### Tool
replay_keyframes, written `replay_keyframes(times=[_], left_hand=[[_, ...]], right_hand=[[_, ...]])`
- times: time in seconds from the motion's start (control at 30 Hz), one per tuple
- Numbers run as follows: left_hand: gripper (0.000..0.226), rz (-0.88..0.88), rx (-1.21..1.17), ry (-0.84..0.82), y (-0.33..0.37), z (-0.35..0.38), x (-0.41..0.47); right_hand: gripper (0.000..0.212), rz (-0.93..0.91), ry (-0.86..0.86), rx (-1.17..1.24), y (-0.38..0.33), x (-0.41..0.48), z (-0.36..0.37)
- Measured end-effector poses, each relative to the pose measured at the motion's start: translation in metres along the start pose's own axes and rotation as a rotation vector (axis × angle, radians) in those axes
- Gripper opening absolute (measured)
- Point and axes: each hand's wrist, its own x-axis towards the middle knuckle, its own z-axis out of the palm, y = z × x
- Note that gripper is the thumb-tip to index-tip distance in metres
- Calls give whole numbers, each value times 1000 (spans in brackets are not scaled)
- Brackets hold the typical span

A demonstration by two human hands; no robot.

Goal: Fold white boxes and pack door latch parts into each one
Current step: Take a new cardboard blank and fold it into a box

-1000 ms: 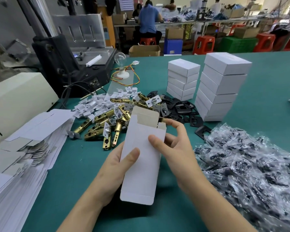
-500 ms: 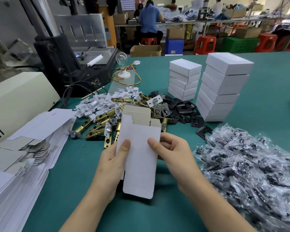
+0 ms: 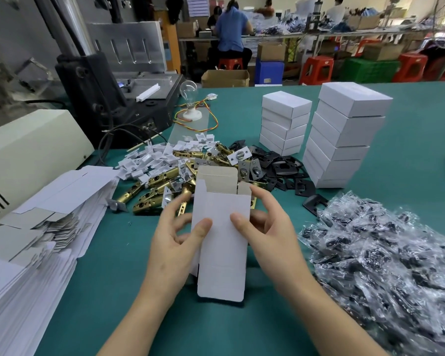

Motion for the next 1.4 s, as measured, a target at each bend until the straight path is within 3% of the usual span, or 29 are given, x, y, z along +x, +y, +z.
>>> replay_keyframes(times=[0.07, 0.23, 0.33, 0.5, 0.67, 0.77, 0.87, 0.93, 1.2, 1.3, 1.4], left_hand=[[65, 74, 15, 0, 0, -1, 0], [56, 152, 55, -67, 0, -2, -2], [55, 111, 6, -67, -1, -5, -2], [40, 113, -3, -92, -2, -7, -1], [26, 109, 42, -129, -3, -3, -1], [25, 111, 49, -122, -3, -4, 0], [25, 116, 68, -127, -3, -4, 0], [23, 123, 75, -126, -4, -2, 0], [16, 149, 112, -58, -4, -5, 1], [23, 164, 103, -37, -3, -5, 1], [52, 98, 9, -78, -5, -4, 3]], right_hand=[[48, -43, -3, -64, 1, -2, 1], [56, -199, 22, -451, 3, -4, 3], [46, -256, 15, -616, 6, -5, 3], [17, -107, -65, -334, 2, -3, 2], [32, -31, -85, -226, -3, -1, 3], [28, 10, -90, -187, -3, 1, 4], [10, 82, -46, -26, -1, 1, 2], [13, 142, -4, 79, -2, 0, -1], [22, 195, -38, 63, -6, 0, 1], [20, 210, -32, 58, -5, 1, 0], [12, 251, -9, 99, -3, 1, 0]])
